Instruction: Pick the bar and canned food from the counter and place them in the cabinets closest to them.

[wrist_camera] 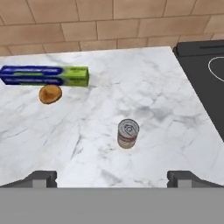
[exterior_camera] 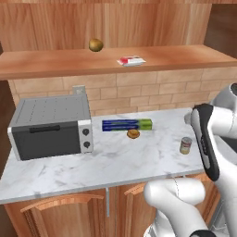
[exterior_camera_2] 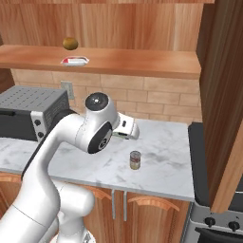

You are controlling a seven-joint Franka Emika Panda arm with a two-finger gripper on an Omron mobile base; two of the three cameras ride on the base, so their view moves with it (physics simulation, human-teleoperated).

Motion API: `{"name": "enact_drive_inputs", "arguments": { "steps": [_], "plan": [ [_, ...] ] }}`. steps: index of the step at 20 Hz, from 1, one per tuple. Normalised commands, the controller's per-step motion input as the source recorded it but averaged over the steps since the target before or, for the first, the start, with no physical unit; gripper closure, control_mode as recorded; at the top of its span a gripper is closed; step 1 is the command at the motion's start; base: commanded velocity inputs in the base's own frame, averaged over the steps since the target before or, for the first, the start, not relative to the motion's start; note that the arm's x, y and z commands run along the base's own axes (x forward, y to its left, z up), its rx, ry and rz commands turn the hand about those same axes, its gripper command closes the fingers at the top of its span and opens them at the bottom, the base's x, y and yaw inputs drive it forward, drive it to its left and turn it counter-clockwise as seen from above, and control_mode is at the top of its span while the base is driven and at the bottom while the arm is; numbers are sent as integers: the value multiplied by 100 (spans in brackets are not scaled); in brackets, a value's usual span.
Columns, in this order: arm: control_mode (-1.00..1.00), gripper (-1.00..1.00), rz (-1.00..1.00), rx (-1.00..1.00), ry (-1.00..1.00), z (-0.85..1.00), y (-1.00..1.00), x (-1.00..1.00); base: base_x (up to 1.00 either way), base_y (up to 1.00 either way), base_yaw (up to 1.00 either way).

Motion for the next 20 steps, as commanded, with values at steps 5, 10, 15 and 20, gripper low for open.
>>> {"name": "enact_drive_inputs", "arguments": {
  "steps": [5, 10, 15, 20],
  "plan": [
    [-100, -100, 2, -2, 5, -32, -11, 13, 0, 0, 0],
    [-100, -100, 2, -2, 7, -34, -8, 15, 0, 0, 0],
    [-100, -100, 2, -3, 8, -35, -7, 14, 0, 0, 0],
    [-100, -100, 2, -2, 7, -36, -9, 15, 0, 0, 0]
  ]
}}
